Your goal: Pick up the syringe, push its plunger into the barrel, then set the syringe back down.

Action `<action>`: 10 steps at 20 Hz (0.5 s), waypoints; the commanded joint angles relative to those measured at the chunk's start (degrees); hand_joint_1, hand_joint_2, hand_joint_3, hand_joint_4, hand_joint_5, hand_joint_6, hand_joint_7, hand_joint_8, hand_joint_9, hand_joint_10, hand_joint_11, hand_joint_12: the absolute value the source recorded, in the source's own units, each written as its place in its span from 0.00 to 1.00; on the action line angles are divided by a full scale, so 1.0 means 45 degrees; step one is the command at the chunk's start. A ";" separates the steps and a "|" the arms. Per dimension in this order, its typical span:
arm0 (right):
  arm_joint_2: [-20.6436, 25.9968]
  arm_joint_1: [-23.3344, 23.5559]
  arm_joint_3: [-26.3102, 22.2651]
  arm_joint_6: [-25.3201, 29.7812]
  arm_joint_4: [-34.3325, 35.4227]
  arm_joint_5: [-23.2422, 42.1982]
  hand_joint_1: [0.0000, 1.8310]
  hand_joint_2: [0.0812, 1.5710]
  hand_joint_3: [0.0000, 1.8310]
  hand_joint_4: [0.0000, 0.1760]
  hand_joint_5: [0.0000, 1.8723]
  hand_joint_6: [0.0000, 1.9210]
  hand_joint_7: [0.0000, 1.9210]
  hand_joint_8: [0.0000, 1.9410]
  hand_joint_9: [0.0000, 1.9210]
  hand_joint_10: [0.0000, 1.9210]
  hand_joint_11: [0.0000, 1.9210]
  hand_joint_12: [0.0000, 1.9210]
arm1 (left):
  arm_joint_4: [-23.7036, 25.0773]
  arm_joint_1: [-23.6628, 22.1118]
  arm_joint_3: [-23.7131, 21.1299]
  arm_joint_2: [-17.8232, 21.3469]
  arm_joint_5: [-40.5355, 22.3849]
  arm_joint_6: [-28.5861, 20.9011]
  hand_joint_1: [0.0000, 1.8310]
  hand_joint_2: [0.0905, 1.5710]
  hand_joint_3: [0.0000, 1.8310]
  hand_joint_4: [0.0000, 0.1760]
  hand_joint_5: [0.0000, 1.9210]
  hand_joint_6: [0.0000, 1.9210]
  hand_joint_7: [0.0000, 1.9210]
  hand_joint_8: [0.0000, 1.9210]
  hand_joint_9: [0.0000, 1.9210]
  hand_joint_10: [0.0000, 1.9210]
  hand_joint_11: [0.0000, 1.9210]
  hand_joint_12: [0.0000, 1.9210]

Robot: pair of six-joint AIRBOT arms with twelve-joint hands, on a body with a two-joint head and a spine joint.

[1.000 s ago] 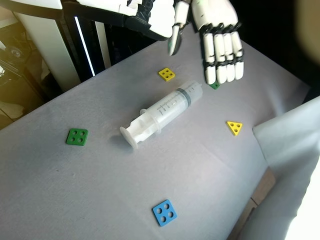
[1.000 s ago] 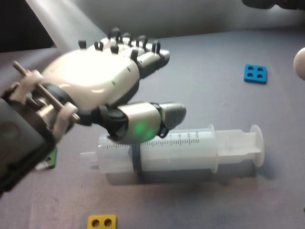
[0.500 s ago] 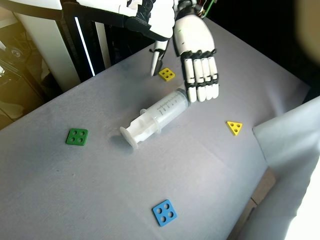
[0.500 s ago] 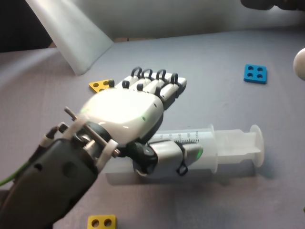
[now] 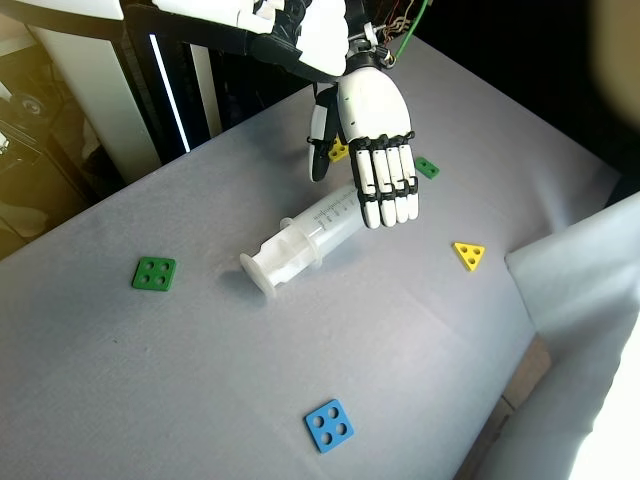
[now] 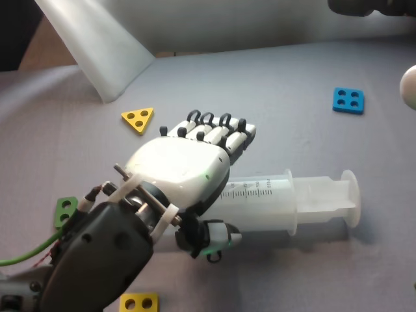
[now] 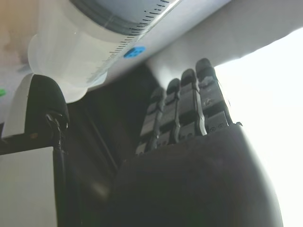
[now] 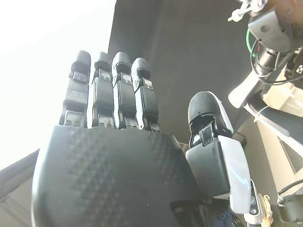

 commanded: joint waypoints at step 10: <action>0.0023 0.0240 -0.0048 0.0046 0.0416 0.0455 0.00 0.86 0.00 0.00 0.12 0.00 0.10 0.00 0.07 0.00 0.00 0.15 | 0.0604 0.0345 0.0953 -0.1218 -0.0933 0.0059 0.57 0.61 0.00 0.00 0.05 0.00 0.03 0.00 0.03 0.00 0.00 0.18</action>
